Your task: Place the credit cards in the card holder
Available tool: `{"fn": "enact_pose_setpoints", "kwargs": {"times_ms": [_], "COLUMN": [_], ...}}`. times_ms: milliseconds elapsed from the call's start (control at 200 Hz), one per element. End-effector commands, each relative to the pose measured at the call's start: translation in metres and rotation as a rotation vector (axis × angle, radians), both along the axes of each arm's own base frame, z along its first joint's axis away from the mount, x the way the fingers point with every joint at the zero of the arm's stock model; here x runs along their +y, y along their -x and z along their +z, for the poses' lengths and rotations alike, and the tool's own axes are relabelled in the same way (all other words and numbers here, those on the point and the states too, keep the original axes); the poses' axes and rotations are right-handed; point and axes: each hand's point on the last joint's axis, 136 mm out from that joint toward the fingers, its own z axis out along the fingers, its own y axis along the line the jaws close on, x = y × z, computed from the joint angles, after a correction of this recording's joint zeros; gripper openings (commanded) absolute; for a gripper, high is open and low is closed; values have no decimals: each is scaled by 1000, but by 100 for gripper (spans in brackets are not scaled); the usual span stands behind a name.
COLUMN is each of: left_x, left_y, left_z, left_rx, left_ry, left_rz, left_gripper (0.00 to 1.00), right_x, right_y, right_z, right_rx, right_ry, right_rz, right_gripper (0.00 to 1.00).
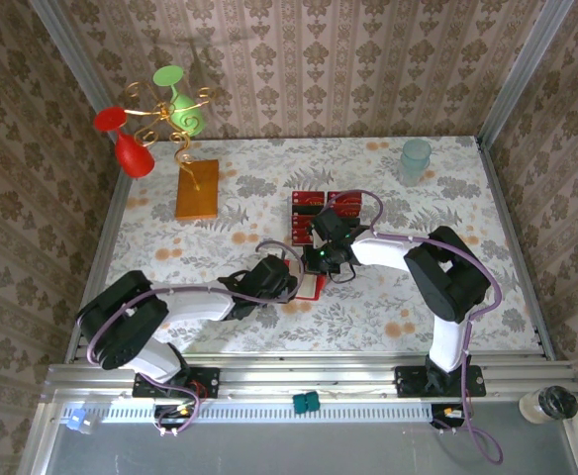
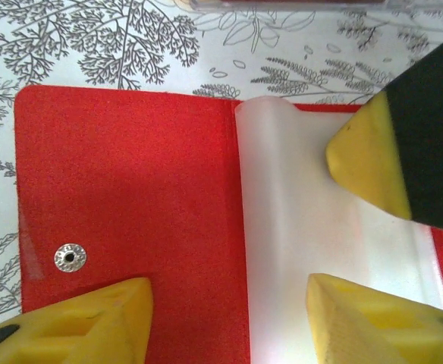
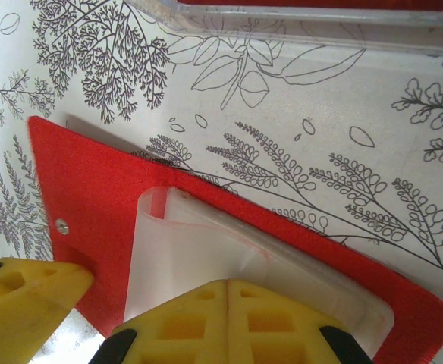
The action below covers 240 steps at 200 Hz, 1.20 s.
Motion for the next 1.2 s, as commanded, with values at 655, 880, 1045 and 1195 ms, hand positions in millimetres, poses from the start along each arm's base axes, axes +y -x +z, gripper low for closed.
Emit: {"fn": "enact_pose_setpoints", "kwargs": {"times_ms": [655,880,1045,1195], "left_x": [8,9,9,9], "left_y": [5,5,6,6], "left_z": [-9,-8,-8,-7], "left_rx": [14,10,11,10], "left_ry": [-26,-20,-20,-15], "left_rz": [19,23,22,21], "left_gripper": [43,43,43,43], "right_x": [-2,6,10,15], "right_y": [0,-3,-3,-3], "right_z": [17,5,2,10], "right_rx": [9,42,56,55], "right_ry": [-69,-83,-101,-134], "right_rz": [-63,-59,-57,-44], "right_gripper": [51,51,51,52]}}
